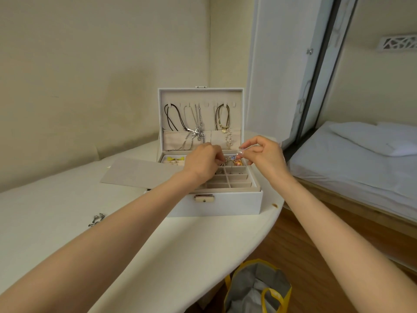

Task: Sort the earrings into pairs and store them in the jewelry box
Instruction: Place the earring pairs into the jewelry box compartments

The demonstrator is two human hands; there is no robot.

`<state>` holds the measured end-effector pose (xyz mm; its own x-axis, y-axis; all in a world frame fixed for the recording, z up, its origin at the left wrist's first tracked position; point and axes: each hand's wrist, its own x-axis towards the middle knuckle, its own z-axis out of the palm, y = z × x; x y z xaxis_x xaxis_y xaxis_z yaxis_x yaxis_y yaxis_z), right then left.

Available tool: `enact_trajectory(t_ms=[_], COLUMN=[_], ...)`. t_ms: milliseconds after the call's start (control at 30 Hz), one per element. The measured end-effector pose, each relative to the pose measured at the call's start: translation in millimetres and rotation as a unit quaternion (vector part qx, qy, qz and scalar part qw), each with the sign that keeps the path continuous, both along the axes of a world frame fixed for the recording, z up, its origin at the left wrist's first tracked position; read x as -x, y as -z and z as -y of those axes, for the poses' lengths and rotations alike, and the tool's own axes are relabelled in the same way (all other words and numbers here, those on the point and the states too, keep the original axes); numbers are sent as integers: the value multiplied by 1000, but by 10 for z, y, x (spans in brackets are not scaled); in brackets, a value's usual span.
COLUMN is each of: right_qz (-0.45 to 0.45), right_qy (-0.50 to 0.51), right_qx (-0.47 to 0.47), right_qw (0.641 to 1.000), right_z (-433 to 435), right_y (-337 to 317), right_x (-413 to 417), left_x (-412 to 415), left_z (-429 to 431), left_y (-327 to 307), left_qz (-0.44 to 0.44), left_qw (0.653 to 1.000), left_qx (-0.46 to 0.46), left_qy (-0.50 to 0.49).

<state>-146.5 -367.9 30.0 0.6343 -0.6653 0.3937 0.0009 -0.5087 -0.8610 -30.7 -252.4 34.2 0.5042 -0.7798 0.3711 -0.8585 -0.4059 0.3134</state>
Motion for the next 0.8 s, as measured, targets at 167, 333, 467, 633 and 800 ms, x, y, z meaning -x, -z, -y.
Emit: enact_trajectory(t_ms=[167,333,467,633,800], right_qz=[-103,-166,-203,-195,-239], right_qy=[7,45,44,62,75], right_qx=[68,167,183,194,224], right_qw=[992,971,961,959,942], right_z=[28,20,50,45,0], right_y=[52,109,98,32,-11], right_x=[-19,-18,-38,15,113], left_x=[-20,-1,31,104,201], left_z=[-89,-145,-172,-187,-124], left_y=[17,28,19,-23,-22], left_qz=[4,5,13,17,46], left_qw=[1000,1000,1000,998,990], left_qx=[6,7,-9,-45,-111], left_qy=[0,8,26,52,72])
